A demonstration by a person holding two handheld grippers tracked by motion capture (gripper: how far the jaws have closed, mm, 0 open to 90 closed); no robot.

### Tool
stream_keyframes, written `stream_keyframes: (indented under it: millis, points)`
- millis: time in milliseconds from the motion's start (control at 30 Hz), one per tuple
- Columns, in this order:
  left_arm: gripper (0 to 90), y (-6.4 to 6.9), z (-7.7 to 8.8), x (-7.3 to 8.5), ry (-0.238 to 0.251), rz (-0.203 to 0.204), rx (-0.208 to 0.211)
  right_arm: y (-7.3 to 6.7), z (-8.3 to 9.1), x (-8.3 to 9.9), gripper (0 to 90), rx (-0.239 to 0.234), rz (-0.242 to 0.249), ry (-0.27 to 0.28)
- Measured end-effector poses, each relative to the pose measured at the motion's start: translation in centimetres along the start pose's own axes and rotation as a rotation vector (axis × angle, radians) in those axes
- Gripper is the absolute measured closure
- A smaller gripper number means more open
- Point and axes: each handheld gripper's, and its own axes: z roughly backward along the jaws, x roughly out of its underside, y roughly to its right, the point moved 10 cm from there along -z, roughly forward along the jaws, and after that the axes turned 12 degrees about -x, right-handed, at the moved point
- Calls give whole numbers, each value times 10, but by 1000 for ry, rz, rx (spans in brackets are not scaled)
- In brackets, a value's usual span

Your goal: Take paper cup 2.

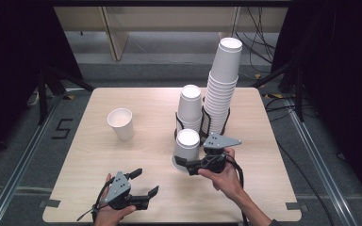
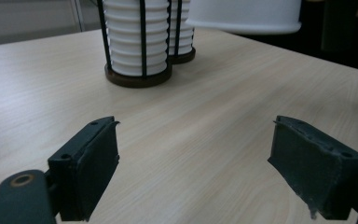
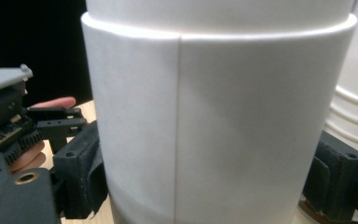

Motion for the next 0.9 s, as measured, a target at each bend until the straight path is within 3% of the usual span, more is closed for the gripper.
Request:
stream_keyframes:
  millis: [67,233,300,467,733,833,900]
  points:
    - [145,4,-1,-4,28,4,17,-5,-6,3,160,-19,-11,-9]
    - [146,12,-4,-6,44,-18,42,-11,-18,6,160,-38,20,-18]
    - [146,15,-5,-8,57,-15,44,-15,-22,9,160,-48,-2,-28]
    - [146,16,-4,-10,57,-22,48,-19,-31,14,160,-72,20,-38]
    - [145,18,-7,-11,74,-16,60,-29,-43,20,160,-105,12,-61]
    - [145,18,-6,-9,52,-26,52,-30,-45,22,160,-98,10,-76]
    - [146,18,-7,-9,54,-26,50,-30,-48,20,160,-105,30,-57]
